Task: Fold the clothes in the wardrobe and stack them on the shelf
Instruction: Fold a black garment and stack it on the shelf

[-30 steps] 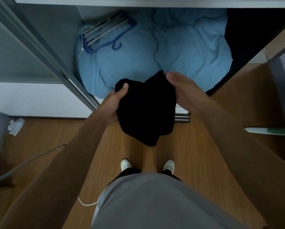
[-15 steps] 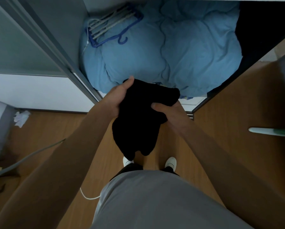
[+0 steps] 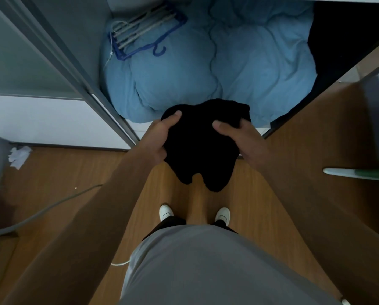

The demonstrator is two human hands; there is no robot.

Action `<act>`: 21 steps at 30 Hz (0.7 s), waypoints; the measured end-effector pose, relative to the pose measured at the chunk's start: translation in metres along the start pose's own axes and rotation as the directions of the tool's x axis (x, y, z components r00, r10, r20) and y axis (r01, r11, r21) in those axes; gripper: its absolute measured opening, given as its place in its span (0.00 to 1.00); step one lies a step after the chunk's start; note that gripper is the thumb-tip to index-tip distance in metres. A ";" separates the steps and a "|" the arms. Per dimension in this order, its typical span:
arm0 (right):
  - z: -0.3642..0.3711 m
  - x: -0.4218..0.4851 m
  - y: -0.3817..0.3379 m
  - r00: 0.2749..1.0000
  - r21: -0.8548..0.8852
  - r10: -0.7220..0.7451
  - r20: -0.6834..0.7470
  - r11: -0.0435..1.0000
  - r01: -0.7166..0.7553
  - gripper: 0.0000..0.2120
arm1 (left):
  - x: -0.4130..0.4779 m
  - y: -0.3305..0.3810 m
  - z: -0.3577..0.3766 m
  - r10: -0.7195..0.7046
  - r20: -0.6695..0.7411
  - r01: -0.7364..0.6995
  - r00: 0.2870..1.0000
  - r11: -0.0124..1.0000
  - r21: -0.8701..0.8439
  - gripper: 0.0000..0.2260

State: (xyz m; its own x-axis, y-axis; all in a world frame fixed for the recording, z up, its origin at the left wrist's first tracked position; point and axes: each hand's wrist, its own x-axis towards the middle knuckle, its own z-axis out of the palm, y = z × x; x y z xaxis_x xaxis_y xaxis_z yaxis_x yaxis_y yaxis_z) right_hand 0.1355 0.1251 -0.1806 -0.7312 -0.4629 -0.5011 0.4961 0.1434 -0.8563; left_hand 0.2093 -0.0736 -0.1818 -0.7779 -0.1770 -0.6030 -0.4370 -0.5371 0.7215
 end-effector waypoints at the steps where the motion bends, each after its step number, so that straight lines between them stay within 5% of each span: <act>1: -0.001 -0.003 0.004 1.000 -0.061 -0.007 -0.012 0.998 0.006 0.19 | 0.000 0.002 0.002 0.001 0.008 -0.001 1.000 1.000 -0.006 0.20; 7: -0.004 -0.013 0.002 0.999 -0.082 -0.034 0.031 0.996 0.036 0.19 | -0.009 0.002 -0.005 -0.026 0.246 0.016 0.969 0.999 0.042 0.22; 17: -0.025 -0.016 -0.010 0.980 -0.054 -0.038 -0.194 0.998 0.028 0.15 | 0.005 -0.005 0.002 -0.042 0.031 0.042 0.999 0.999 0.005 0.14; 21: -0.022 -0.013 -0.006 0.953 0.026 -0.011 -0.302 0.999 0.020 0.21 | 0.006 -0.011 -0.003 -0.065 0.080 0.068 0.995 0.997 -0.032 0.16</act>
State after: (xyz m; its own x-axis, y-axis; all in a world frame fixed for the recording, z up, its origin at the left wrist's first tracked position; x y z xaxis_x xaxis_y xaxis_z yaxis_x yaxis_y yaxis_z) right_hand 0.1318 0.1495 -0.1714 -0.8440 -0.1782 -0.5058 0.4935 0.1111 -0.8626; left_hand 0.2108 -0.0712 -0.1937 -0.7810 -0.0753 -0.6199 -0.4745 -0.5739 0.6675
